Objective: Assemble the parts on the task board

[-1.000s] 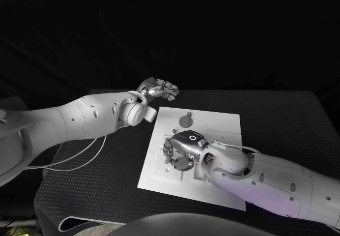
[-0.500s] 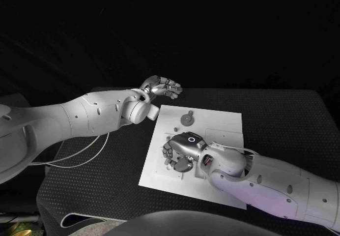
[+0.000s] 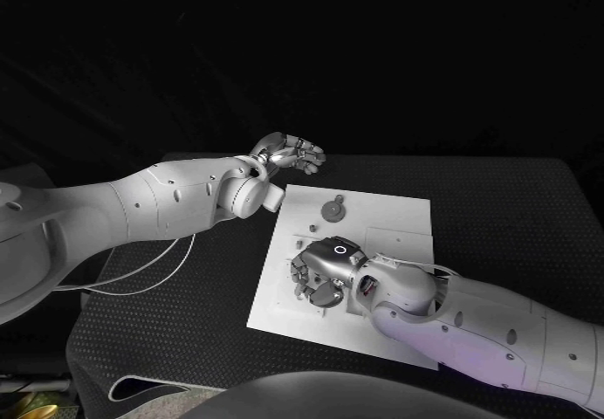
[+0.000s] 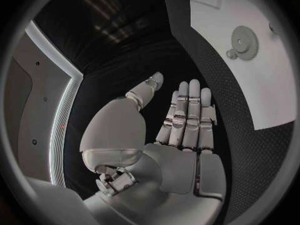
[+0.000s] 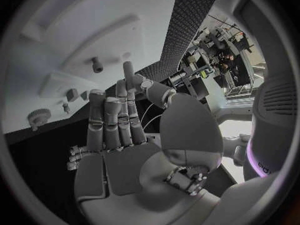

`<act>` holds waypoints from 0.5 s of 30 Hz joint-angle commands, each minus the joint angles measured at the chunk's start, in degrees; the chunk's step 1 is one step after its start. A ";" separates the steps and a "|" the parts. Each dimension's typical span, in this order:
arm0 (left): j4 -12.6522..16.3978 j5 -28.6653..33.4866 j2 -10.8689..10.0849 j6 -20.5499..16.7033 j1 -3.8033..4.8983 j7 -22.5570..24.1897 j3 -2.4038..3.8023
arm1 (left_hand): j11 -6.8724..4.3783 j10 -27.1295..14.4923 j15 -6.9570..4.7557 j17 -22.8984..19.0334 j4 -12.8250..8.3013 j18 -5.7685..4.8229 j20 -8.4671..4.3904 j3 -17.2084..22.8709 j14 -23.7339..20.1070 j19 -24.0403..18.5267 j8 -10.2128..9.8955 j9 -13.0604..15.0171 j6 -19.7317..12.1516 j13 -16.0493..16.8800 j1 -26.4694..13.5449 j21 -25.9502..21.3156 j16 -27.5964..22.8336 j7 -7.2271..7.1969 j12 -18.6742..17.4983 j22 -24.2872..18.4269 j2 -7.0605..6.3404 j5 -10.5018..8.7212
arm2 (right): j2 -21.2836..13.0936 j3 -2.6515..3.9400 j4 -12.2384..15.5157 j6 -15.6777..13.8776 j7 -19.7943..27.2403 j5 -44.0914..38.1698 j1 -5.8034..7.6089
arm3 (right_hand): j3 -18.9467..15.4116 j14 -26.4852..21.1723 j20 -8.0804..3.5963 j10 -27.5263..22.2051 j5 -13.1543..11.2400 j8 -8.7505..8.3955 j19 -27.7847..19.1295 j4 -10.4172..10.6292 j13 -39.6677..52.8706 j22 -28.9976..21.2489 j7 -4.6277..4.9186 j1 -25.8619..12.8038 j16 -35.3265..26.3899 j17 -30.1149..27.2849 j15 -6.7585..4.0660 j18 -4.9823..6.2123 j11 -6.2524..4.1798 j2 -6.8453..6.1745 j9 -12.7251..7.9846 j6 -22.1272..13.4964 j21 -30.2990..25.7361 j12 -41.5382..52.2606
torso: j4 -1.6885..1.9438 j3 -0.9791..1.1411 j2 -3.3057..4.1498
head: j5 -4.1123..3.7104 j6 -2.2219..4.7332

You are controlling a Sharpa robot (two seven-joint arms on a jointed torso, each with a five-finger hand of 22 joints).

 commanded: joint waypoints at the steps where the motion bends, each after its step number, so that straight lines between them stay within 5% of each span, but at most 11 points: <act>1: 0.16 0.28 0.12 0.55 0.09 0.55 0.06 | -0.11 -0.34 0.44 0.10 0.11 0.58 0.42 -0.21 0.02 -0.03 0.20 0.05 -0.34 -0.08 -0.31 -0.38 -0.31 -0.07 0.26 0.06 0.44 -0.14 | 0.07 -0.03 -0.11 1.64 0.23 -0.88 -0.22 | 0.08 -0.02 -0.31 0.46 0.13 0.17 0.17 -0.36 0.05 0.85 0.04 -0.26 -0.19 0.06 -0.34 2.10 0.05 0.63 0.73 0.46 0.20 0.27 | -0.04 -0.03 0.00 | 0.06 -0.05; 15: 0.15 0.28 -0.02 0.49 0.09 0.54 0.06 | -0.10 -0.37 0.45 0.21 0.14 0.58 0.42 -0.22 0.03 -0.02 0.21 0.05 -0.39 -0.10 -0.35 -0.42 -0.39 -0.06 0.25 0.10 0.45 -0.13 | 0.09 -0.03 -0.58 2.64 -0.28 -1.75 -1.06 | 0.03 -0.01 -0.32 0.46 0.13 0.16 0.15 -0.57 0.06 0.84 0.05 -0.40 -0.24 0.11 -0.33 2.10 0.06 0.78 0.80 0.43 0.23 0.25 | -0.04 0.00 -0.01 | 0.05 -0.12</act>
